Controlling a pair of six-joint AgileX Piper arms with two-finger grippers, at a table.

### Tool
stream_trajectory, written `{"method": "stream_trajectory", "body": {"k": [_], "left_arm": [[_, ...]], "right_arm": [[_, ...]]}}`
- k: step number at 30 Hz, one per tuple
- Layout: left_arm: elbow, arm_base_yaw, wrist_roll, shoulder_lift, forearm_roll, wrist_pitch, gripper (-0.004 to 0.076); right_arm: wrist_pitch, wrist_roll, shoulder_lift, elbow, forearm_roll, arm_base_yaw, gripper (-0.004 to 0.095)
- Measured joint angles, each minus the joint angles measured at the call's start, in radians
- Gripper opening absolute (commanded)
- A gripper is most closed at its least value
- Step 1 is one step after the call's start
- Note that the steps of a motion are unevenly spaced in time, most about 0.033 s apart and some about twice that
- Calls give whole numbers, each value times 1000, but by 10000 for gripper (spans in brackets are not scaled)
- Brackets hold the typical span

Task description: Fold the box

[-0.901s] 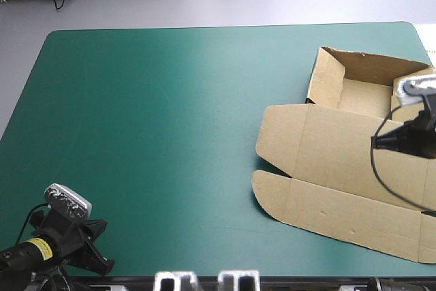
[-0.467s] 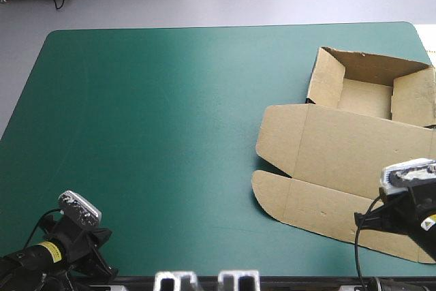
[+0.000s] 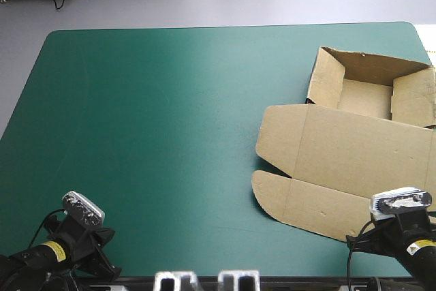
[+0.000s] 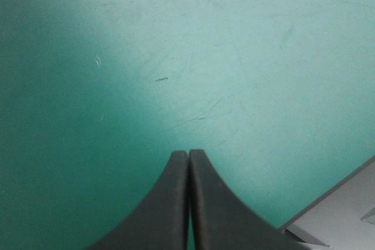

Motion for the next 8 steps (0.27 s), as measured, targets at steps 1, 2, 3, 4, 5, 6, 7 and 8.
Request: {"method": "stream_trajectory", "body": {"k": [1,2,3,4,5,6,7,8], "left_arm": [[0,0,0,0,0,0,-10],[0,0,0,0,0,-1,-10],[0,0,0,0,0,-1,-10],[0,0,0,0,0,-1,-10],[0,0,0,0,0,-1,-10],[0,0,0,0,0,-1,-10],[0,0,0,0,0,-1,-10],[0,0,0,0,0,-1,-10]], "right_arm": [[-3,0,0,13,0,0,-15],[-3,0,0,22,0,0,-15],[-3,0,0,30,0,0,-15],[-3,0,0,32,0,0,-15],[-3,0,0,32,1,0,-15],[-4,0,0,32,1,0,-15],[-4,0,0,33,1,0,-15],[-4,0,0,33,1,0,-15]]}}
